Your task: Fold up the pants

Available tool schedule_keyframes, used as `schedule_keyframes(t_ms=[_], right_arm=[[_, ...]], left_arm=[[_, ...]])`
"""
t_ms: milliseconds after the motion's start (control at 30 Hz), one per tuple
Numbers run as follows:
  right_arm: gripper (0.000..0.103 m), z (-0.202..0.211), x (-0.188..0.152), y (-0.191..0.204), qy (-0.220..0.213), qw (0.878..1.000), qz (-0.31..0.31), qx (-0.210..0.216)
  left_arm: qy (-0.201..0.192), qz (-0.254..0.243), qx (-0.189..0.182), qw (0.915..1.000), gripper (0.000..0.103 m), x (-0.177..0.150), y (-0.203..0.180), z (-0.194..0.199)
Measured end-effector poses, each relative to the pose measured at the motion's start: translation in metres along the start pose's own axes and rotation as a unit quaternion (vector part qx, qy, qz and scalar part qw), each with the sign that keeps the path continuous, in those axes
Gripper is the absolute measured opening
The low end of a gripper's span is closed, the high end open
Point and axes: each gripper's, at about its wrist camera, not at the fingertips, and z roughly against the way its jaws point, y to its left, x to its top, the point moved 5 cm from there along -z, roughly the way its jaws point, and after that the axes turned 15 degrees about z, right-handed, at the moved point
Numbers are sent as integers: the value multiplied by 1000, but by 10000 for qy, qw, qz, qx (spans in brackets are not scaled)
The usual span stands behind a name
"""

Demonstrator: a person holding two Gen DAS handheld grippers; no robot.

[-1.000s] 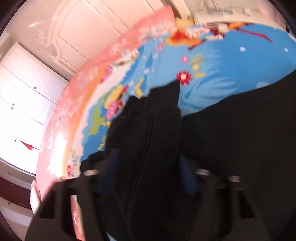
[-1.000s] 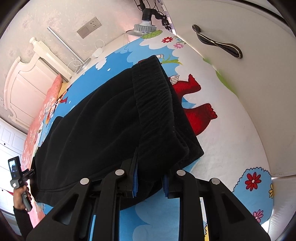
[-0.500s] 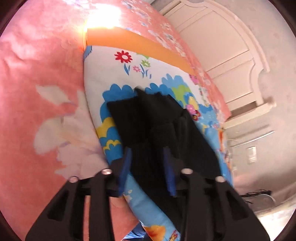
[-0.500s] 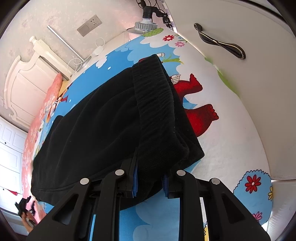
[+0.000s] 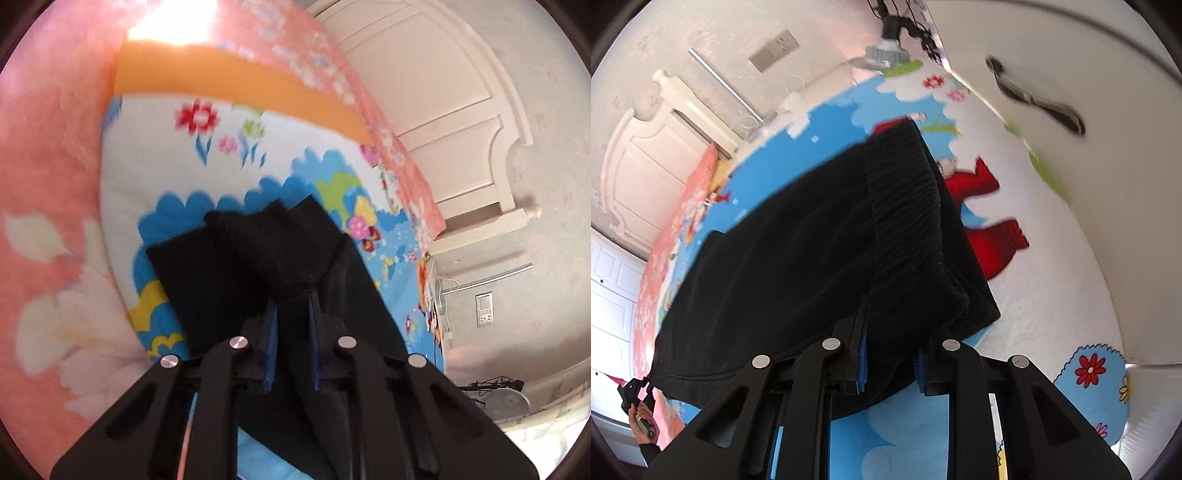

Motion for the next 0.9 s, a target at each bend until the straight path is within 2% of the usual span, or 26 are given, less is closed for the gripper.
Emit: schedule_keyframes(t_ms=[100, 200, 267, 433, 500, 567, 633, 700, 733, 800, 833, 867, 900], right_arm=[[21, 11, 7, 1, -125, 9998, -14, 127], [21, -14, -1, -8, 258, 9997, 5, -41], [21, -16, -3, -11, 255, 9997, -3, 38], [21, 5, 7, -3, 93, 9998, 142, 86], [21, 2, 6, -4, 98, 9998, 142, 64], [22, -12, -2, -9, 316, 9989, 253, -216], [24, -9, -4, -12, 184, 9988, 277, -371], [26, -1, -4, -12, 68, 9968, 449, -657], [26, 3, -4, -10, 56, 9960, 519, -718], [27, 12, -7, -6, 42, 9939, 577, -937], [28, 17, -8, -3, -18, 9930, 598, -1023], [30, 23, -10, 2, -88, 9913, 635, -1147], [58, 29, -14, 11, -142, 9886, 772, -1287]], left_arm=[[-177, 170, 9, 9997, 14, -8, 9, 23], [-26, 318, 331, 9989, 14, -12, 38, 4], [43, 547, 213, 9983, 14, -13, 52, 1], [-292, 223, 114, 9993, 14, -14, 23, 28], [-301, 207, 444, 9983, 15, -14, 27, 20], [-107, 355, 665, 9971, 21, -13, 42, 4], [-140, 349, 591, 9975, 24, -16, 43, 10], [-571, 29, 684, 9960, 38, -20, 33, 31], [-790, -84, 796, 9937, 50, -22, 30, 41], [-1175, -469, 842, 9884, 53, -33, 13, 60], [-1294, -701, 842, 9855, 58, -41, 4, 65], [-1461, -1081, 849, 9797, 69, -55, -10, 70], [-1575, -1418, 832, 9737, 75, -68, -22, 72]])
